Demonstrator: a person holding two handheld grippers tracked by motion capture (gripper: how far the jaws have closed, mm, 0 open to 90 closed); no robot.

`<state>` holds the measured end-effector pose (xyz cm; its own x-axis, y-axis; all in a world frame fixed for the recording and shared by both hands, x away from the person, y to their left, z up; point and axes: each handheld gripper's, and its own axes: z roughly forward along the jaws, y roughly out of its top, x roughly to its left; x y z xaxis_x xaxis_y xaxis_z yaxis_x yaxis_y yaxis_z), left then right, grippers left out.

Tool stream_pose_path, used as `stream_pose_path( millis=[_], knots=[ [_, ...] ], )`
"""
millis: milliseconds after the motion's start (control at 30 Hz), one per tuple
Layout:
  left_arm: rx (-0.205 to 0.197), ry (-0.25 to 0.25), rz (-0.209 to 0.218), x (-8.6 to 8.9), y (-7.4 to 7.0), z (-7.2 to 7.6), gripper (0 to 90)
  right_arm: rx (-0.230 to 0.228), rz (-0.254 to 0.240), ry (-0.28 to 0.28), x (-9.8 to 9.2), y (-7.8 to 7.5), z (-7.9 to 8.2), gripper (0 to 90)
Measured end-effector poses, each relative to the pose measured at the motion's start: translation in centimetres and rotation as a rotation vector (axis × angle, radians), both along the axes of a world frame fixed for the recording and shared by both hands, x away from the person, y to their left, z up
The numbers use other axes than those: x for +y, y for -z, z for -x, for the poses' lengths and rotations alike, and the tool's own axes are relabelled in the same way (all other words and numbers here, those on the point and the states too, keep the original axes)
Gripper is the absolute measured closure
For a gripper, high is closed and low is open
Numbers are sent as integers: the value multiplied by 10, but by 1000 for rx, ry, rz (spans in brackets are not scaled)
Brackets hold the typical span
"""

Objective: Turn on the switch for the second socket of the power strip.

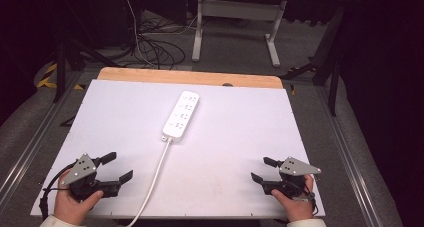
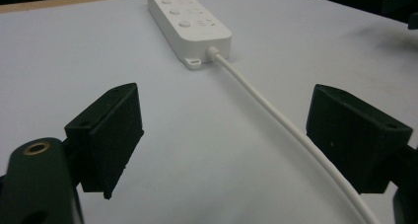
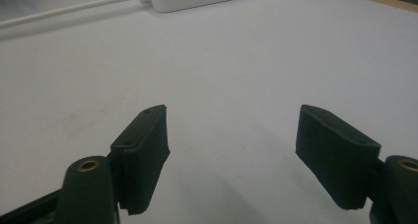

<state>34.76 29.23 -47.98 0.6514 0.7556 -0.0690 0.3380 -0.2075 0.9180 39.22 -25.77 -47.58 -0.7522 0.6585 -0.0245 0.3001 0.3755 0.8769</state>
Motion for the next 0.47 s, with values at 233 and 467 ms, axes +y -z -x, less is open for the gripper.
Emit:
stream_pose_path(
  millis=[233, 467],
  knots=[
    [-43, -20, -44, 6, 1, -4, 146, 1, 3, 3, 0, 0, 0, 291],
    [32, -30, 16, 10, 3, -5, 160, 3, 5, 2, 0, 0, -2, 291]
  ],
)
